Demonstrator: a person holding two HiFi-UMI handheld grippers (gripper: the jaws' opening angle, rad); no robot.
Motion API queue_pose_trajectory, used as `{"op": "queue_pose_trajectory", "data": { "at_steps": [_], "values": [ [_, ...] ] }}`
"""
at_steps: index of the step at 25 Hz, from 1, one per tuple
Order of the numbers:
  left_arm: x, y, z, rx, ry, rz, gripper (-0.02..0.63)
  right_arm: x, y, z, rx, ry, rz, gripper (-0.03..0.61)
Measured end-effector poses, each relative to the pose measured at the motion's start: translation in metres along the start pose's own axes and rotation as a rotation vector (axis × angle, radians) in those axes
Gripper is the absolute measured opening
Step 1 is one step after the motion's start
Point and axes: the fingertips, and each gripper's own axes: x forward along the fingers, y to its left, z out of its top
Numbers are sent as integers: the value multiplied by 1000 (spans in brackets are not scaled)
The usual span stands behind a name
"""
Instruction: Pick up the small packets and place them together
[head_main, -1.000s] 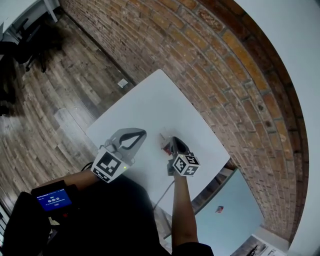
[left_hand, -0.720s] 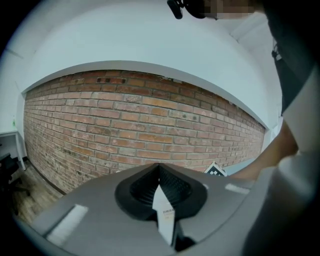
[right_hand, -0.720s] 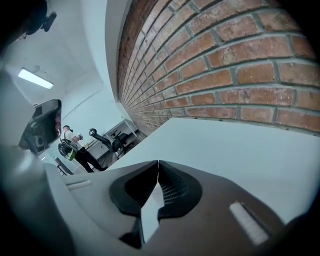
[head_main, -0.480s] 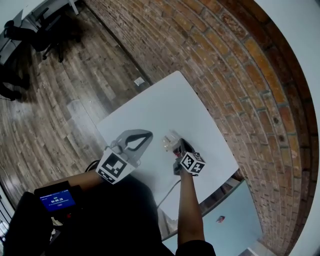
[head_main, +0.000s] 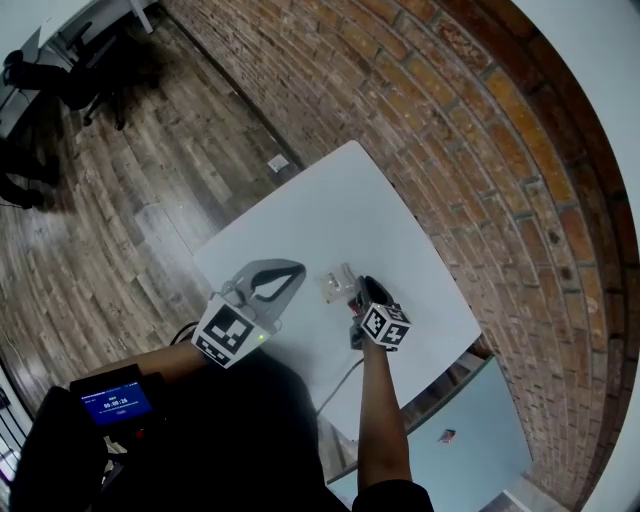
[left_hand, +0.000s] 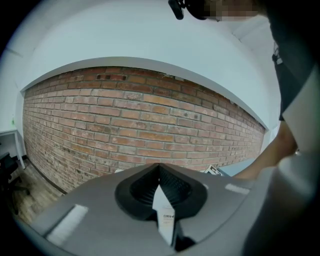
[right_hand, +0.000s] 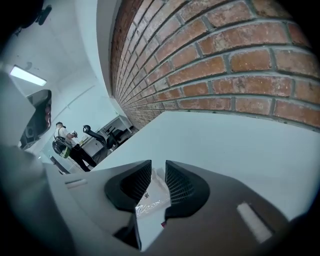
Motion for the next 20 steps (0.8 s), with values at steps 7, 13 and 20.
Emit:
{"op": "queue_pose_trajectory", "data": {
  "at_steps": [7, 13, 20],
  "values": [
    [1, -3, -2, -4, 1, -11, 0, -11, 16, 9, -183, -12, 5, 106],
    [0, -2, 1, -24, -12, -3, 0, -1, 38, -16, -368, 75, 16, 139],
    [-6, 14, -3, -36, -3, 33, 0, 18, 45, -35, -444, 140, -26, 196]
  ]
}}
